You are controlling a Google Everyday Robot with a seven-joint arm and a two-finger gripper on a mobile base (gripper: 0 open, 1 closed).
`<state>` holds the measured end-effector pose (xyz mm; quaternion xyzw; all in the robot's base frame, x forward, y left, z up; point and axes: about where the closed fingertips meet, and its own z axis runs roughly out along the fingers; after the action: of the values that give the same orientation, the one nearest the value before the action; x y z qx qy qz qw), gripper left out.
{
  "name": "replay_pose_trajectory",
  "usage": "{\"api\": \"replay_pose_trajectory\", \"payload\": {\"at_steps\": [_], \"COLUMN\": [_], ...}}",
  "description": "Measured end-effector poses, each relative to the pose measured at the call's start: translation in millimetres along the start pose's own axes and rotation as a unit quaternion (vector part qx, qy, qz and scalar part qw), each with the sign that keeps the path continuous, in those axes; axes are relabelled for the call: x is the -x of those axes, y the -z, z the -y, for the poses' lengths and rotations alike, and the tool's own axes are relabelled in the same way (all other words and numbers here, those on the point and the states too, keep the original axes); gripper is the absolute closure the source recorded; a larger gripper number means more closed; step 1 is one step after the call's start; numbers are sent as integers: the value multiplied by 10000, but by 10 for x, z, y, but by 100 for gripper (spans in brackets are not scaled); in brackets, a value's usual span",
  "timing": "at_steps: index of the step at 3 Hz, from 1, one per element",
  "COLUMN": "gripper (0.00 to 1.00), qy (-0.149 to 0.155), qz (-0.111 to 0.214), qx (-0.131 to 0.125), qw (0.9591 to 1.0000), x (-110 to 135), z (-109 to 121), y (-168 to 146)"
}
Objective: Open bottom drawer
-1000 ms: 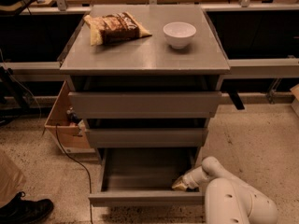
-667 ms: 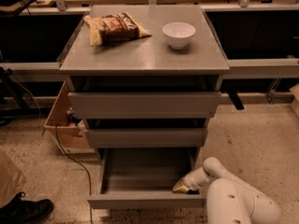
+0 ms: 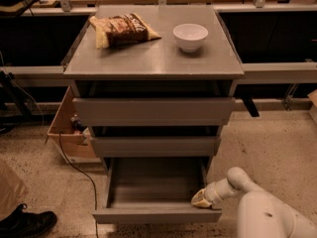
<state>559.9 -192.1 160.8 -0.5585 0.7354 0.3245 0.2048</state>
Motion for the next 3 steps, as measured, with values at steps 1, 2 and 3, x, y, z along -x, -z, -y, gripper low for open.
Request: {"api": "replay_pose_trajectory", "payload": {"at_steps": [1, 2, 3], "gripper": [100, 100, 100], "qy": [661, 941, 879], "qz": [268, 313, 273], "qx": [-149, -80, 257], "qw": [9973, 9950, 9954], "x": [56, 86, -2], "z": [-219, -361, -555], "y": [344, 492, 489]}}
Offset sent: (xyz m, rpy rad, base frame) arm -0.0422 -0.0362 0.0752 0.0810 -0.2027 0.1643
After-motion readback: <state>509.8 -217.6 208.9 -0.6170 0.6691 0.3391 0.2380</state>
